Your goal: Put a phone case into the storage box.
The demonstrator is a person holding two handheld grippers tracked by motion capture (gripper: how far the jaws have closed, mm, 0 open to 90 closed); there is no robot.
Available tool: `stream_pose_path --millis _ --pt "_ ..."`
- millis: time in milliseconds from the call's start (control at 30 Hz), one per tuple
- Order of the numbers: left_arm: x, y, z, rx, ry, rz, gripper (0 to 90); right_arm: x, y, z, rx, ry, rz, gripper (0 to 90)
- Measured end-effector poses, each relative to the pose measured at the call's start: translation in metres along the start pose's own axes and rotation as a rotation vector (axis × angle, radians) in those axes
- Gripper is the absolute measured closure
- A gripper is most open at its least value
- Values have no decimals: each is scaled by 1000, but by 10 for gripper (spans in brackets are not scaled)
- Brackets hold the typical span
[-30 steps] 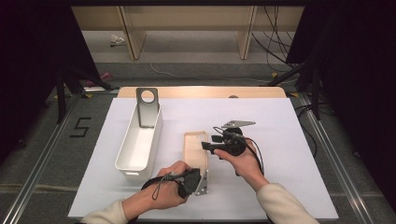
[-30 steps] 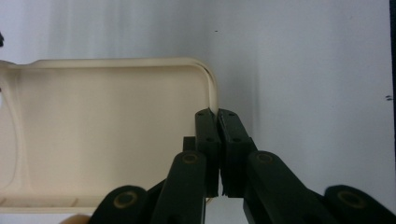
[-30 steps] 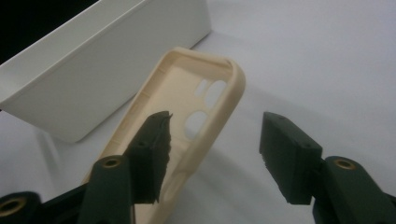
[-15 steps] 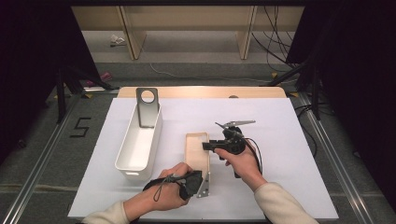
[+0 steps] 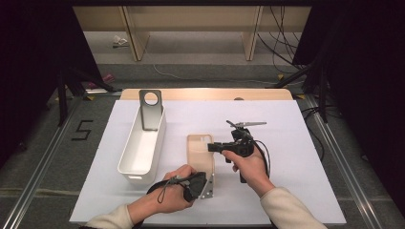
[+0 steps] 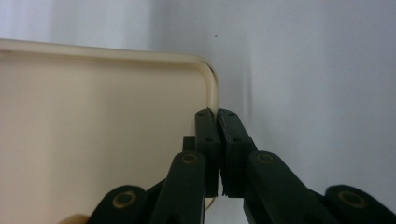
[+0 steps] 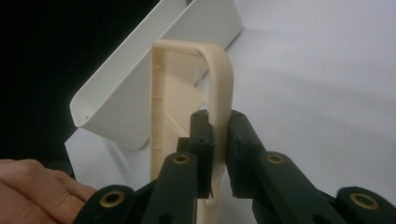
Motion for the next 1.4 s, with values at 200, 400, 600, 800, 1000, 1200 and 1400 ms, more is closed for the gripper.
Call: stream_pose_path --millis 200,400,600,800,1000,1200,1400 --pt "-2 -1 6 13 -19 -34 800 4 -8 3 -9 -19 -26 826" --pt "-6 -18 22 -12 -235 -293 483 11 -28 -3 -59 -49 -87 824" --pt "-24 -29 40 -4 -471 -447 300 9 -48 -13 -116 -95 -122 822" --pt "-39 -34 43 12 -572 -499 281 5 -57 -17 -141 -120 -132 821" --pt "-43 -39 47 36 -624 -535 279 3 -64 -15 -146 -175 -166 821" --pt "-45 -37 50 42 -661 -550 256 -4 -72 -13 -152 -205 -186 820" --pt "-44 -38 52 60 -699 -569 211 -12 -77 -14 -155 -194 -198 819"
Point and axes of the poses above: each handheld gripper's, and its own axes: y roughly forward along the jaws, x roughly out of its top, z roughly to its left, the point moved 4 cm from there along y, roughly forward along the jaws, and after that the axes turned 11 degrees about -y, right-handed, at the moved point
